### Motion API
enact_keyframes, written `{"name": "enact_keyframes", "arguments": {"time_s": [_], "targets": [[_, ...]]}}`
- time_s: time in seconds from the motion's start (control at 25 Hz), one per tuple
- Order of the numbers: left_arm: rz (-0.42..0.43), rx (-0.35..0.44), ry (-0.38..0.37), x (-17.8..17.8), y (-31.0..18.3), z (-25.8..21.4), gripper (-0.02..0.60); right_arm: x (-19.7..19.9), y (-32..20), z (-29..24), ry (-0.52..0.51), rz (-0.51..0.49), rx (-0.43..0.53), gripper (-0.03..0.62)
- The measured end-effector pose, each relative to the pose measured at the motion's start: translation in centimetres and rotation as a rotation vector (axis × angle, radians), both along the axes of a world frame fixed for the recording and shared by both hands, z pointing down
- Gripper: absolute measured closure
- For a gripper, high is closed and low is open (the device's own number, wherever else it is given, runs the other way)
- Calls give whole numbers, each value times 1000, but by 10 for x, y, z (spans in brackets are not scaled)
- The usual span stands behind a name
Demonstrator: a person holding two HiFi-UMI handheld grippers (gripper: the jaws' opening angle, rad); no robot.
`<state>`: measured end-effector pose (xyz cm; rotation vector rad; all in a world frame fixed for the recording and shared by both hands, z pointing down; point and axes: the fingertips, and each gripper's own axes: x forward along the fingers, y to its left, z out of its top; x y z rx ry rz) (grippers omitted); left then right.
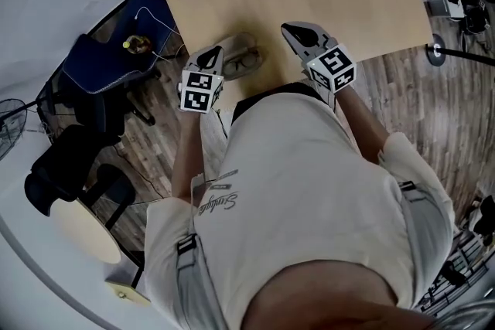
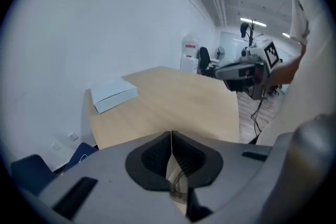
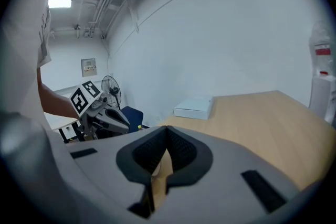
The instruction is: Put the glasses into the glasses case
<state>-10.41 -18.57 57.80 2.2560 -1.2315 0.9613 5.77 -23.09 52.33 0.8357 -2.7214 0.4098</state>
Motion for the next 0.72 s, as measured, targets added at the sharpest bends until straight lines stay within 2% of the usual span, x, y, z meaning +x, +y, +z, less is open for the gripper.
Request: {"name": "enact_keyframes", "arguments": {"time_s": [0.12, 0.24, 0.48, 0.72], "targets": [[-114, 80, 93, -8, -9, -29, 565, -7, -5, -16, 11, -26, 40, 600], [-160, 143, 137, -13, -15, -55, 565, -14, -8, -37, 4, -51, 74, 599], [-151, 238, 141, -18, -25, -93, 565, -25, -13, -83, -47, -91, 134, 599], [-159, 352, 163, -21, -41, -143, 565, -44, -11, -141, -79, -171, 267, 599]]}}
